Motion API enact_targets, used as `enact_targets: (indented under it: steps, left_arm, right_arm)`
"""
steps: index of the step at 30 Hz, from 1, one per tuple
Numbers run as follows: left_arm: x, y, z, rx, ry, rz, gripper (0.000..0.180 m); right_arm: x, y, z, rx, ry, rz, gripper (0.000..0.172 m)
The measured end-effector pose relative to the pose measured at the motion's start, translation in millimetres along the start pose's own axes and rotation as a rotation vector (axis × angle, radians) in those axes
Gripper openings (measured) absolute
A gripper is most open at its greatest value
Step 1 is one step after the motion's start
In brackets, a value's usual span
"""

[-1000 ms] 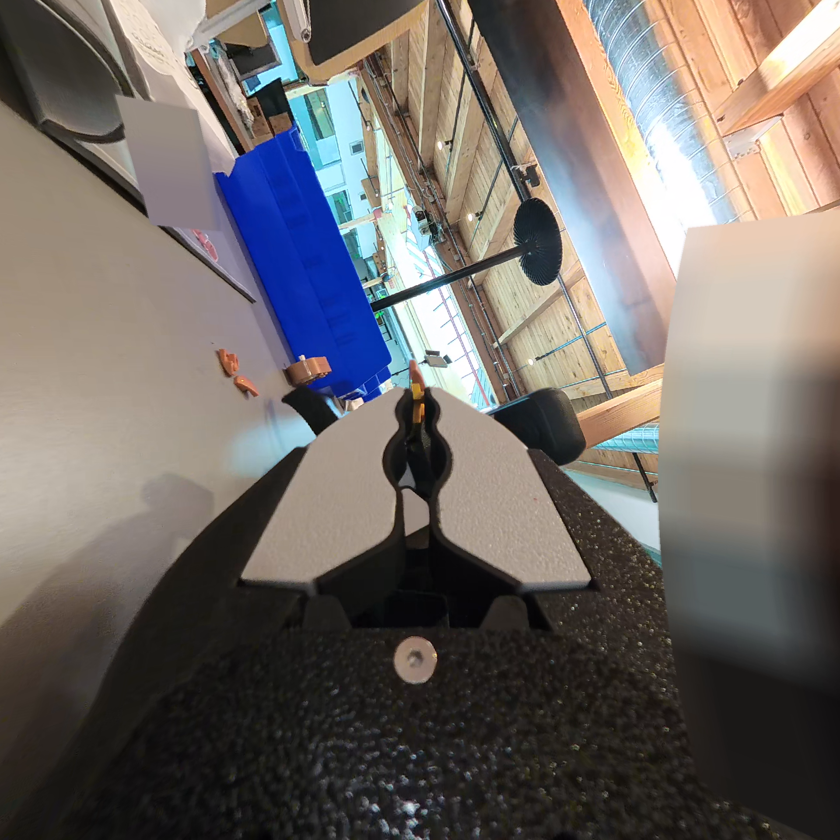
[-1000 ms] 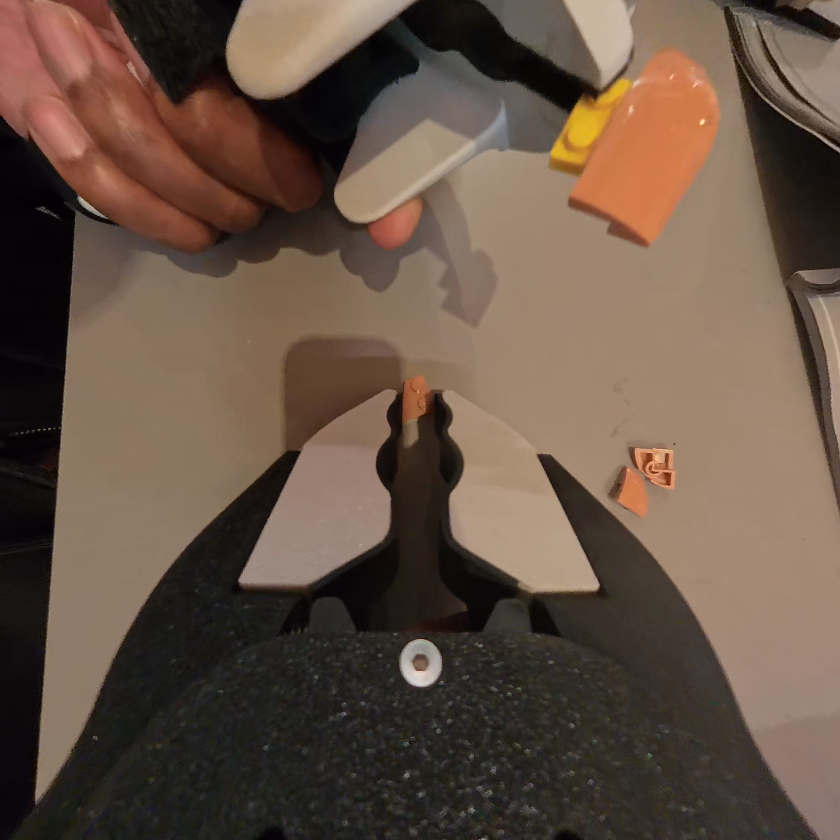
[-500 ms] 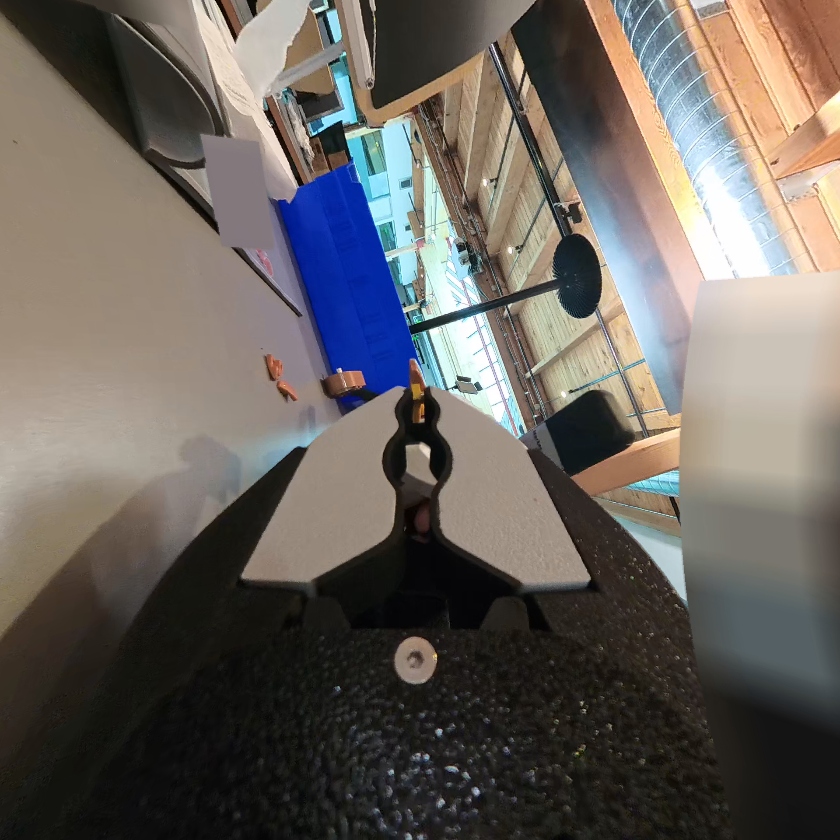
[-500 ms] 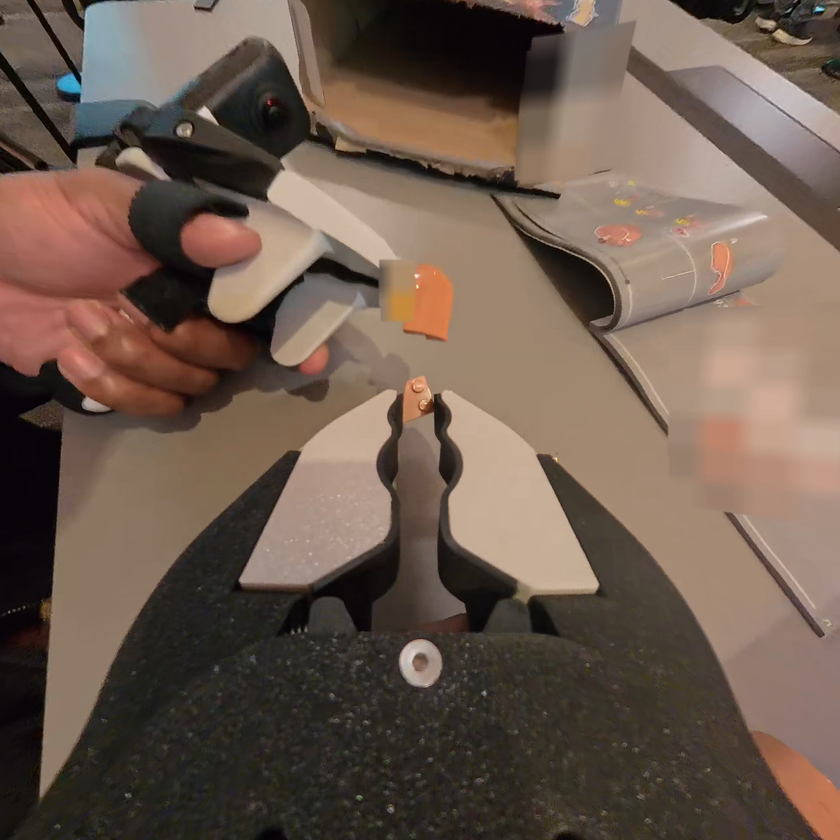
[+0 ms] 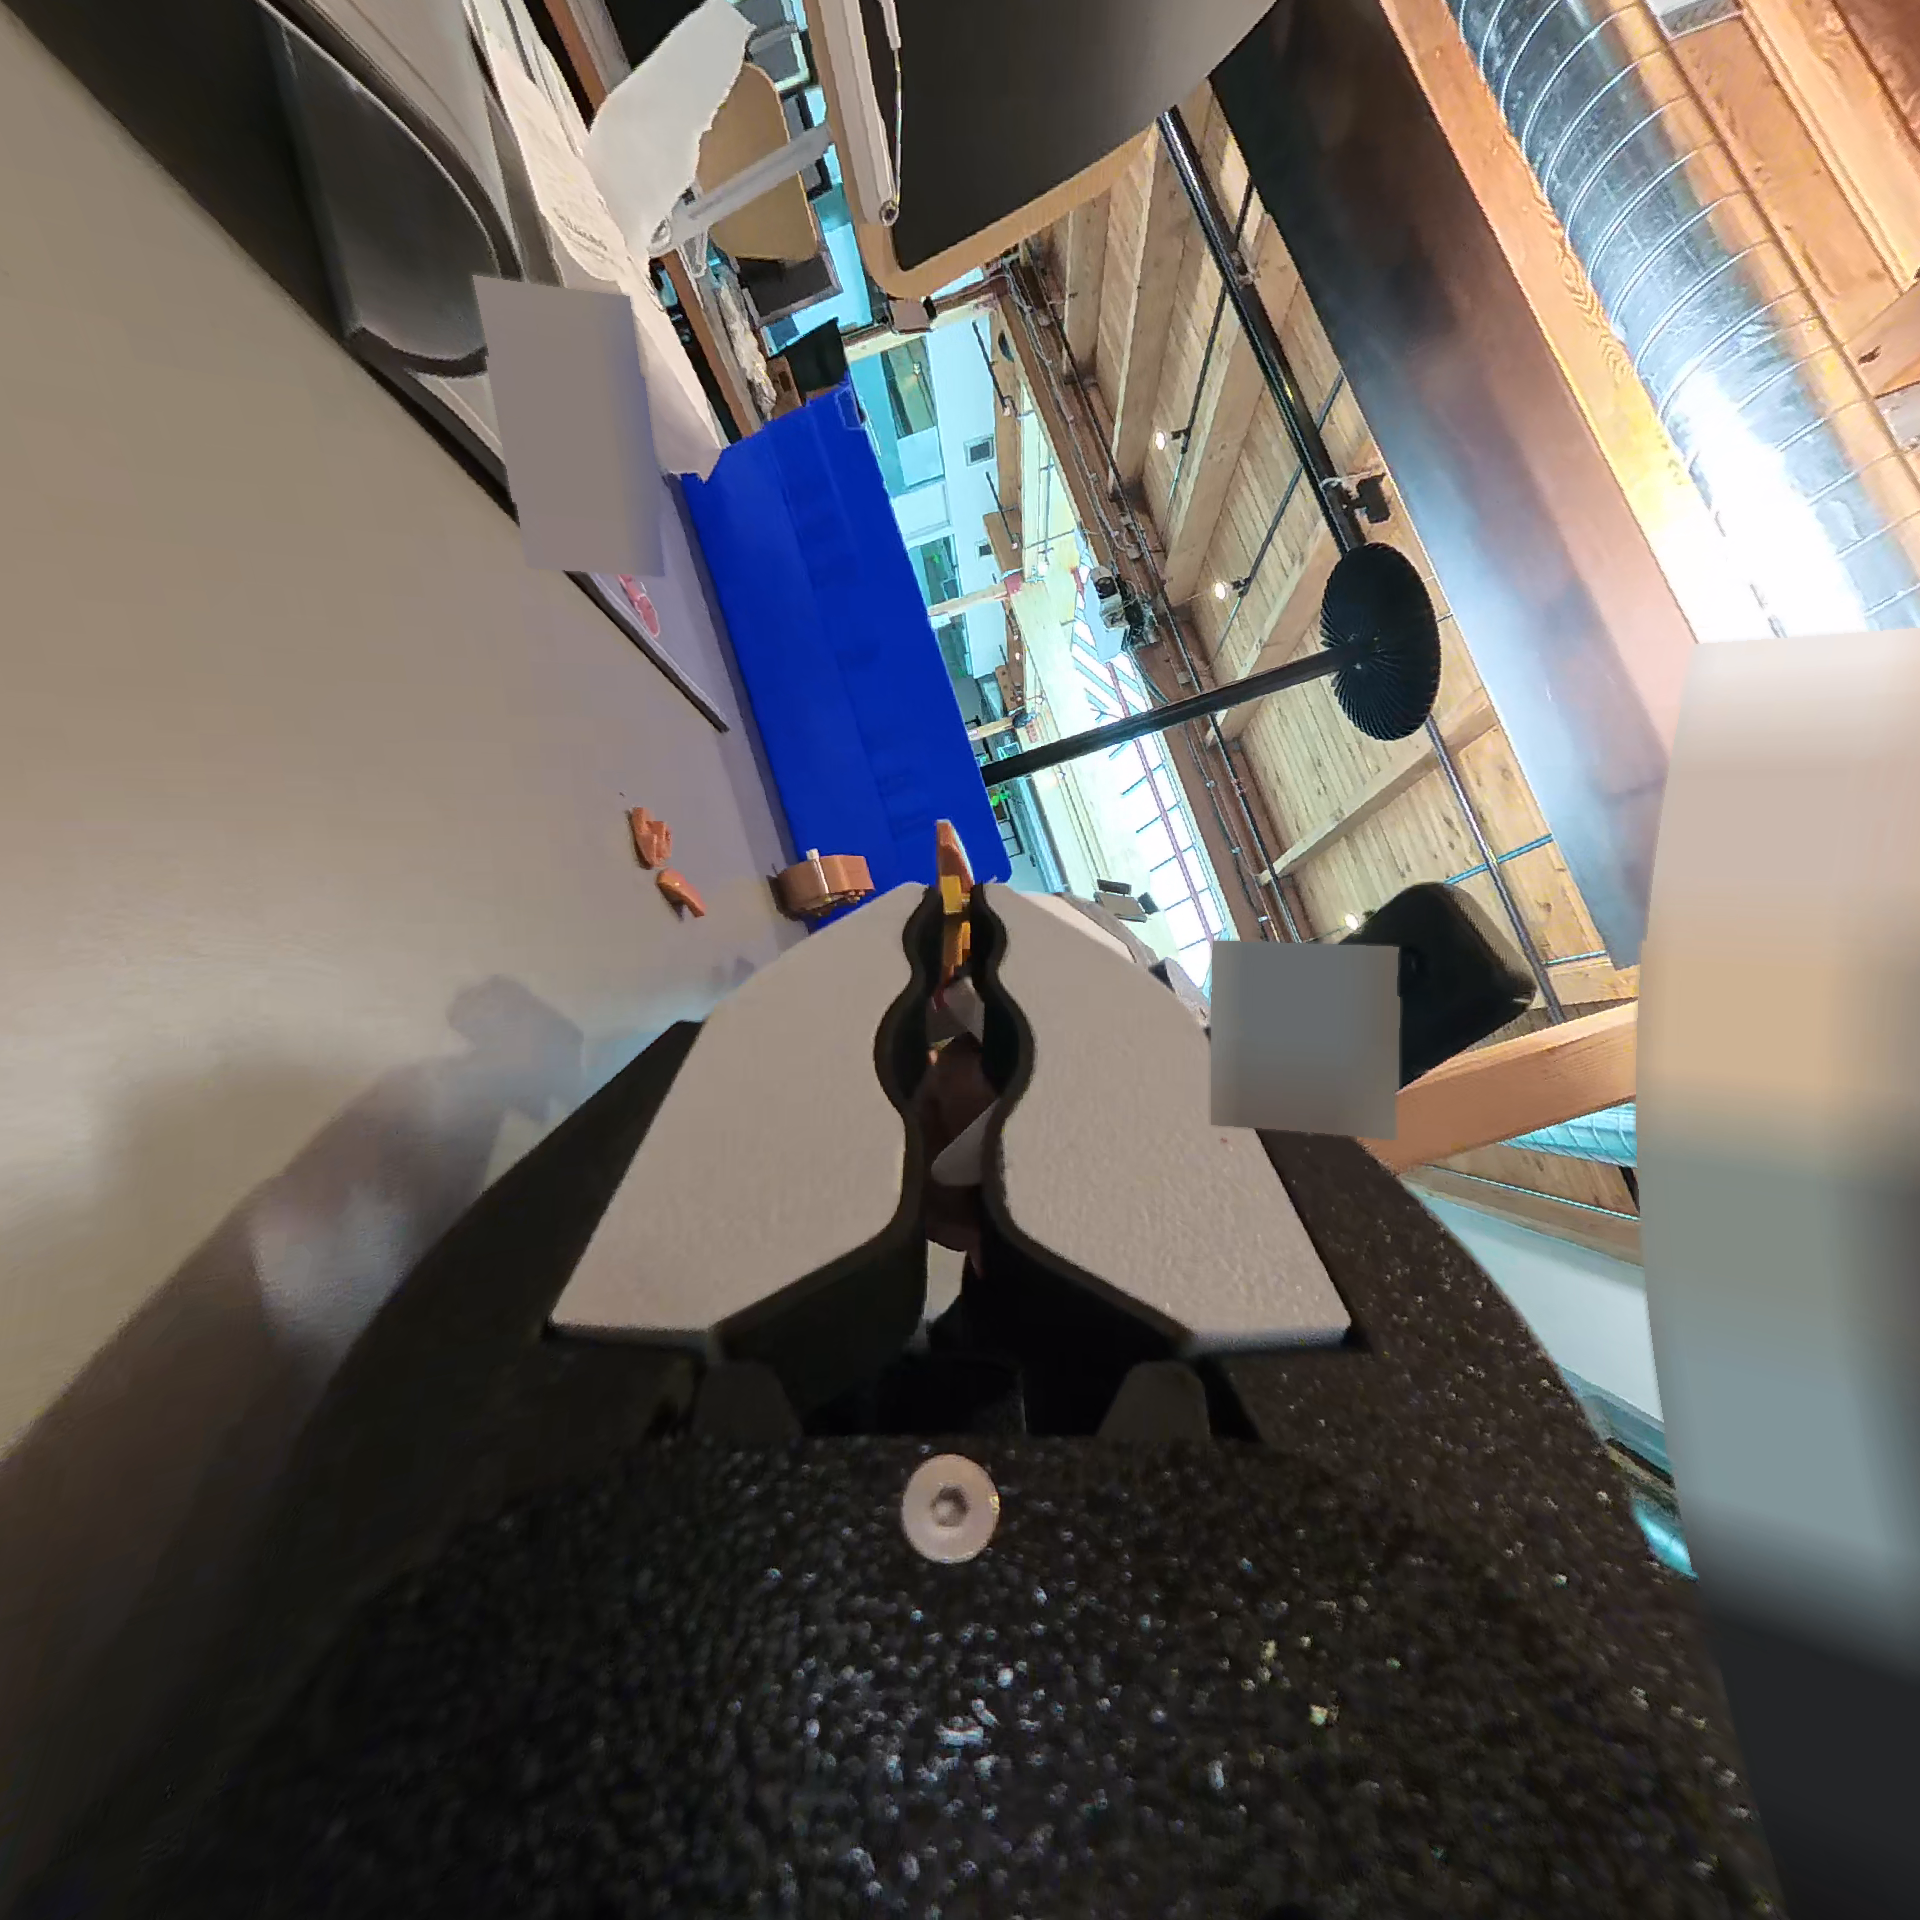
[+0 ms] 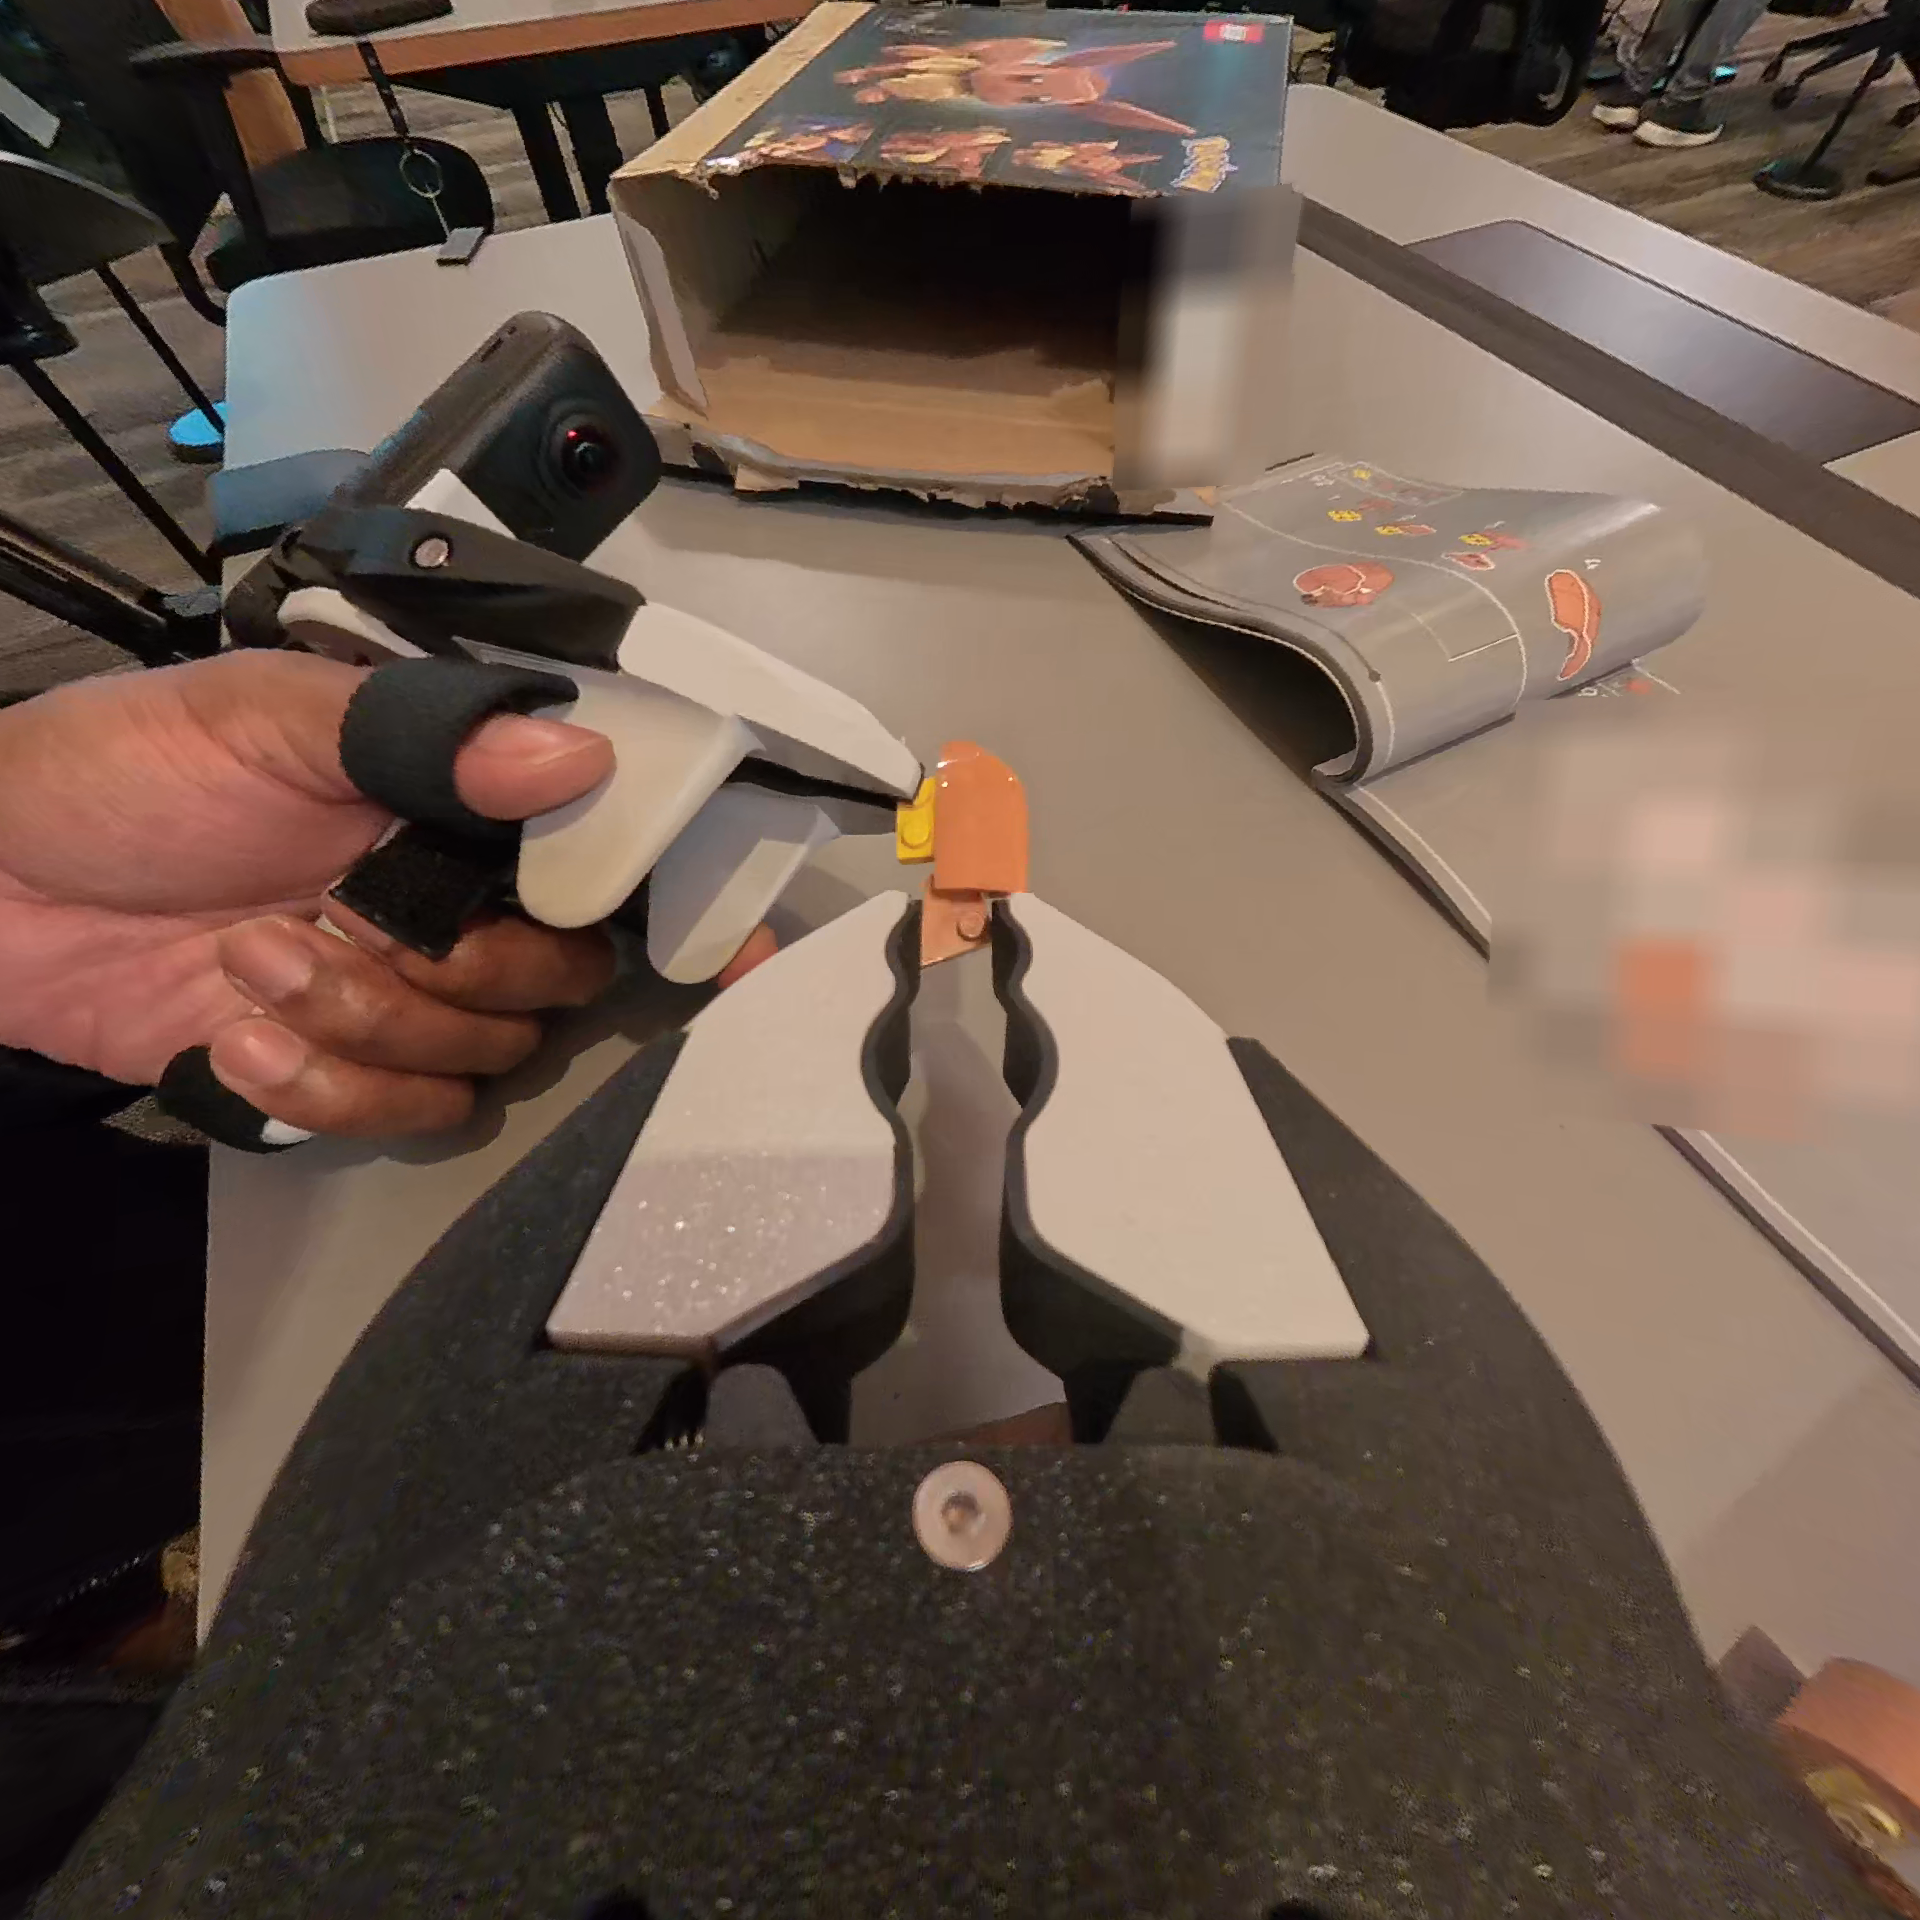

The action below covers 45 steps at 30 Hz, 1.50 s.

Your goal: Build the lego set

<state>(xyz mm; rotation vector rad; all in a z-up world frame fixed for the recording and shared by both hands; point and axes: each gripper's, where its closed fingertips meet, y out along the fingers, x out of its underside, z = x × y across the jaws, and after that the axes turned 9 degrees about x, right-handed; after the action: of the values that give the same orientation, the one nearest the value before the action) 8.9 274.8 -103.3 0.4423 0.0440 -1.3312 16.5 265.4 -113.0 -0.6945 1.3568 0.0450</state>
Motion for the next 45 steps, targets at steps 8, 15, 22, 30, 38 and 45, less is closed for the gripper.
enact_targets:
  steps: [8, 15, 22, 30, 38, 45]
  left_arm:
    - [2.1, 1.4, -1.5, -0.019, 0.015, -0.001, 0.004]
    - [3.6, 2.0, -3.7, -0.037, 0.022, -0.009, 0.004]
    - [0.6, 0.0, -5.2, -0.039, 0.002, -0.005, 0.004]
    - [-2.7, -2.6, -5.2, -0.043, 0.006, -0.001, 0.004]
    - [16.2, 7.8, -1.3, -0.007, -0.029, -0.057, 0.004]
    - [21.6, 7.1, -0.8, -0.011, -0.029, -0.094, 0.004]
  right_arm:
    - [-0.6, 0.3, 3.0, 0.019, 0.02, 0.01, 0.012]
    - [-3.4, 0.1, 4.8, 0.043, 0.021, 0.031, 0.0]
    - [10.7, -2.8, 20.6, 0.094, -0.036, -0.021, 0.001]
    - [20.3, -8.2, 34.0, 0.017, 0.108, -0.031, 0.014]
    - [18.8, 1.5, 10.9, -0.07, 0.054, -0.028, 0.037]
    - [13.5, -1.2, 6.9, -0.063, -0.031, 0.017, 0.03]
